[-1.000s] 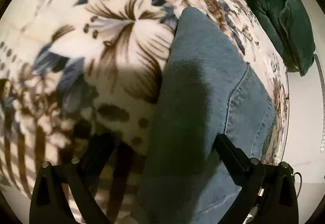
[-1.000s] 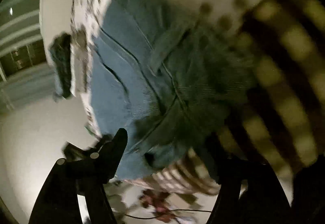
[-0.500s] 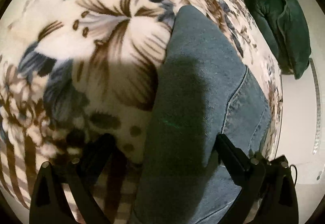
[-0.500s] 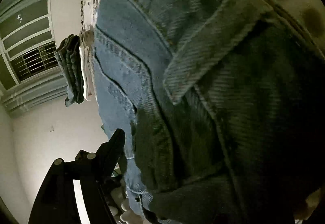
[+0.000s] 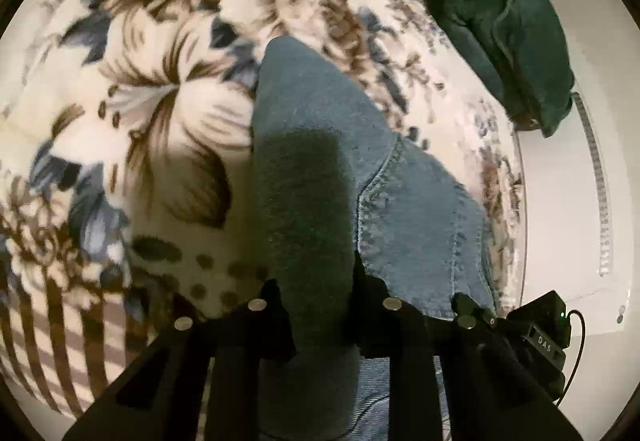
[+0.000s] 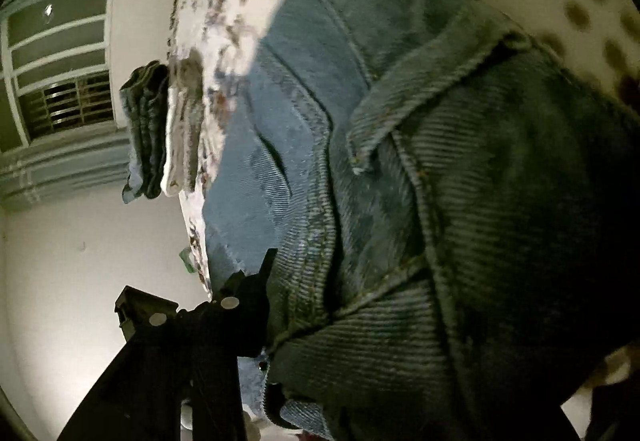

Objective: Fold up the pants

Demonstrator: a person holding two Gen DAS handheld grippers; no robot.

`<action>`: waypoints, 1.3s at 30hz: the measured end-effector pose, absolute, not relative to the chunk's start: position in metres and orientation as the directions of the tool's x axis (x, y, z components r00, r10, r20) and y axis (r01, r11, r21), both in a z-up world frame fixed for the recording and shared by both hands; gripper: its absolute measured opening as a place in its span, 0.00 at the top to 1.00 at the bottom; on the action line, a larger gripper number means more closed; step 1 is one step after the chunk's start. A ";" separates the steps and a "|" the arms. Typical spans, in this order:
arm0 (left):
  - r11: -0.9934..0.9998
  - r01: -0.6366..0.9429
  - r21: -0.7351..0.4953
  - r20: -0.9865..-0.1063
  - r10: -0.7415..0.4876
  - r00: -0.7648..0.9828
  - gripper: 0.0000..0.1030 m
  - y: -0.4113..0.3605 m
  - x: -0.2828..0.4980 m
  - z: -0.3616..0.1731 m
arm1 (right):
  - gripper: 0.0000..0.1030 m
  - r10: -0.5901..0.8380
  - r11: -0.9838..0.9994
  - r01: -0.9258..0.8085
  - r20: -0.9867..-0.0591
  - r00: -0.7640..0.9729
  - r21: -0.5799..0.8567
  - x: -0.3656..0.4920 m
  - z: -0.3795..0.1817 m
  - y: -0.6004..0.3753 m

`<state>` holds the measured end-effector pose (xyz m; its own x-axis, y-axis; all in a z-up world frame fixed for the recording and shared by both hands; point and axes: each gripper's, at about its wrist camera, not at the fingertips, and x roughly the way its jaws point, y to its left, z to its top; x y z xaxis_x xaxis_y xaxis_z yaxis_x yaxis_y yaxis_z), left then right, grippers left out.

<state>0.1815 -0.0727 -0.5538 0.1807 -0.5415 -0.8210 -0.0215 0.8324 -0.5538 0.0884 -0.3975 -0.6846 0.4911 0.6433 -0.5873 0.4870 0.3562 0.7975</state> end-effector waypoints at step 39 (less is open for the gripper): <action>0.851 0.078 -0.519 -0.732 -0.489 0.475 0.83 0.143 0.642 -0.354 | 0.65 0.647 0.488 0.138 -0.463 0.605 0.862 0.600 -0.417 -0.182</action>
<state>0.6420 0.1434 -0.3545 0.4748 -0.4892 -0.7316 0.0782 0.8514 -0.5186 0.5998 -0.1825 -0.4175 0.6054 0.6471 -0.4634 0.1381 0.4880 0.8618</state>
